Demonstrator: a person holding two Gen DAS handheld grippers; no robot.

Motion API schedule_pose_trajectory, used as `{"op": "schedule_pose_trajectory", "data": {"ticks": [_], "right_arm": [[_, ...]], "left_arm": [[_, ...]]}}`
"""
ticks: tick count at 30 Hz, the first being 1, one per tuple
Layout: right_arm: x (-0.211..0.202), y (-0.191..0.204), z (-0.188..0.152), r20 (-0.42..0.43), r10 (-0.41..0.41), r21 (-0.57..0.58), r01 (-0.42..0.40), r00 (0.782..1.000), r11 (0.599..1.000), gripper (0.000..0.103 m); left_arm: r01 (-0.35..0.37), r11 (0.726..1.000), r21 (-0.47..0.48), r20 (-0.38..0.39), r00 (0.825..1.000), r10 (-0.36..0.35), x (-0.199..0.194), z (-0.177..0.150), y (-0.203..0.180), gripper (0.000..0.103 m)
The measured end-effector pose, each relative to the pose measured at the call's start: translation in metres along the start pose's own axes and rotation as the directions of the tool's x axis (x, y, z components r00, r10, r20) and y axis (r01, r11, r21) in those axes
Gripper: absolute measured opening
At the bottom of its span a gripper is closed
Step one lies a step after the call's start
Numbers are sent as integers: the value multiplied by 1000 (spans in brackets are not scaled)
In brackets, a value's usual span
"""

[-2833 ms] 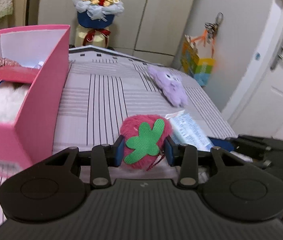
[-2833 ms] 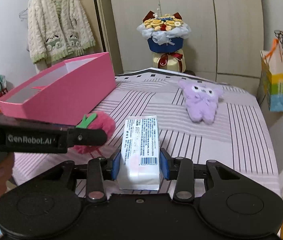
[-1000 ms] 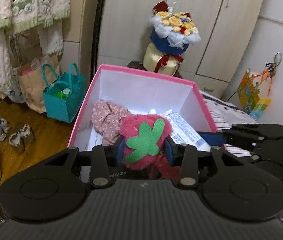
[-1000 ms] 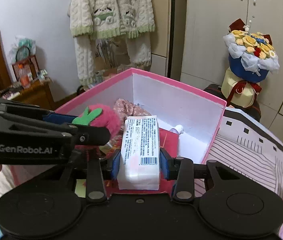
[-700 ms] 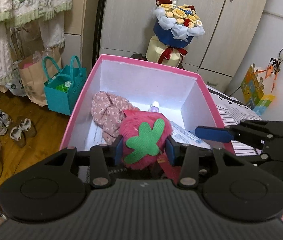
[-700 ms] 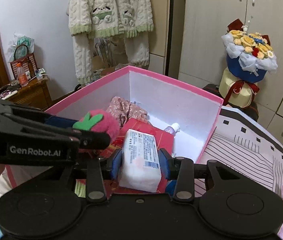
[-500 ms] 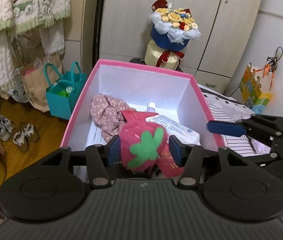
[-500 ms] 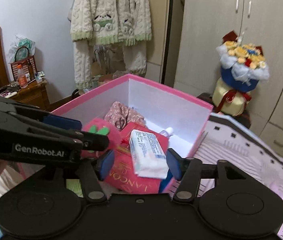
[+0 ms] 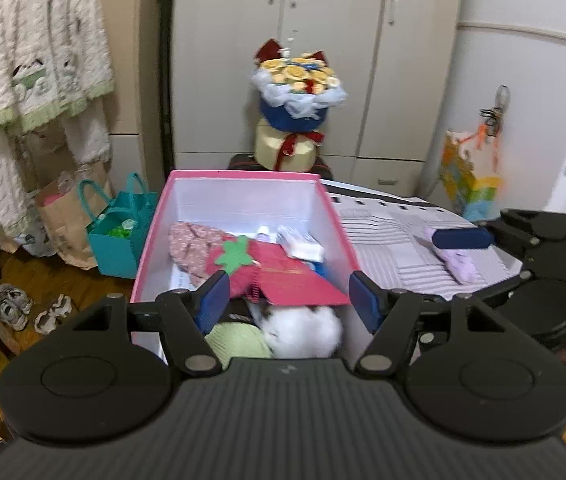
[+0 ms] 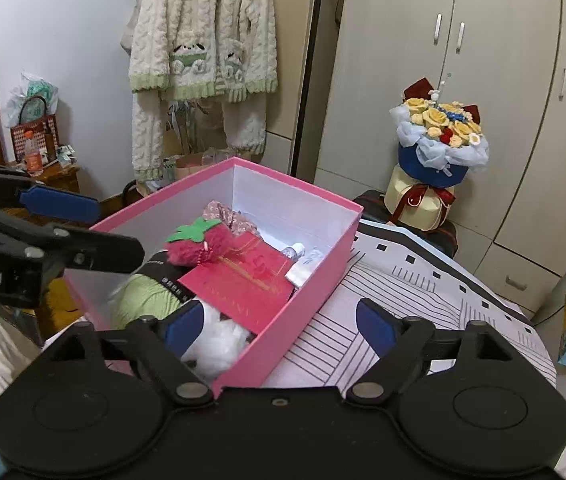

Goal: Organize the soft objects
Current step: 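Carry both items into the pink box and open both tools, then move the left tool to the purple plush toy and grasp it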

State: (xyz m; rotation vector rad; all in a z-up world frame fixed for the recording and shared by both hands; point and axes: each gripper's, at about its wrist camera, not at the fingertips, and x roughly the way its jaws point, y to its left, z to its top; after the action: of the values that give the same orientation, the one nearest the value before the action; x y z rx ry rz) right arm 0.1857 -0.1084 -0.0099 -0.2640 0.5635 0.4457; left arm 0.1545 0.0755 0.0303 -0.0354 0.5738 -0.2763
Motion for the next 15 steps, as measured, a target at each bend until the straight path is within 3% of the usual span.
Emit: {"op": "schedule_pose_trajectory", "data": {"ticks": [9, 15], "right_arm": [[-59, -10, -21, 36, -6, -9, 6, 999, 1000, 95], [-94, -28, -47, 71, -19, -18, 20, 997, 1000, 101]], "left_arm": [[68, 994, 83, -8, 998, -67, -28, -6, -41, 68], [107, 985, 138, 13, 994, -110, -34, -10, -74, 78]]}}
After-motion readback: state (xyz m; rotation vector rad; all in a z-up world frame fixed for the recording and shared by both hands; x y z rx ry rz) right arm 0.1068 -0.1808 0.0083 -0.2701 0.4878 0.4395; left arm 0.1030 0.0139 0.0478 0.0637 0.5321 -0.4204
